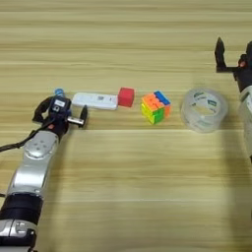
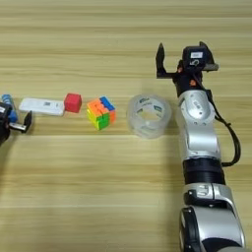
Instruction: Move the objects on the table
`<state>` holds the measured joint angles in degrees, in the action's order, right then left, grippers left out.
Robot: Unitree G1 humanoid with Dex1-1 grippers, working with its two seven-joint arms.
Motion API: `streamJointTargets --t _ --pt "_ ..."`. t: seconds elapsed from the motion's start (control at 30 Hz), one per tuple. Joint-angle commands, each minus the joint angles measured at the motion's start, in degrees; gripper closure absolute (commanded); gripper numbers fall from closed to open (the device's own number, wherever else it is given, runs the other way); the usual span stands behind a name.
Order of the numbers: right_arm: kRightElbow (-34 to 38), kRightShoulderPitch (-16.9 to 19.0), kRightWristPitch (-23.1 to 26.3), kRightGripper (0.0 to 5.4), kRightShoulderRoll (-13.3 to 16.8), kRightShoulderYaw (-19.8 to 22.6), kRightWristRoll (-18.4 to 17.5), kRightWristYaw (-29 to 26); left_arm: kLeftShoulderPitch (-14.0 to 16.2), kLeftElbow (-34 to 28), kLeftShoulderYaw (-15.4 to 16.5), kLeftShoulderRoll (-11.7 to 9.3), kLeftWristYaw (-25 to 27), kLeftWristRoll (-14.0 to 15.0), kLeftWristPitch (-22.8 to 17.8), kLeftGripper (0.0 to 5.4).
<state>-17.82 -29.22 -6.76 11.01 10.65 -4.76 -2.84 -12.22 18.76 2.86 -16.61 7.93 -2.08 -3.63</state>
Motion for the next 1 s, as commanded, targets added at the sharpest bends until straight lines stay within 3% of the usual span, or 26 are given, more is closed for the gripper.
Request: streamJointTargets --t 0.03,0.37,1.0 --pt "0.54 -0.46 0.71 0.02 0.10 0.10 -0.28 0.27 0.27 -0.03 0.86 -0.66 -0.66 -0.38 -0.06 0.00" --pt "1.07 -0.41 0.85 0.02 -0.07 -0.09 -0.26 0.26 -0.44 2.84 1.30 -0.31 -0.39 -0.08 0.12 0.00" --pt "1.42 -0.50 0.73 0.02 -0.25 -0.25 0.20 0.83 -5.60 18.06 2.13 0.53 0.16 1.68 3.98 0.00"
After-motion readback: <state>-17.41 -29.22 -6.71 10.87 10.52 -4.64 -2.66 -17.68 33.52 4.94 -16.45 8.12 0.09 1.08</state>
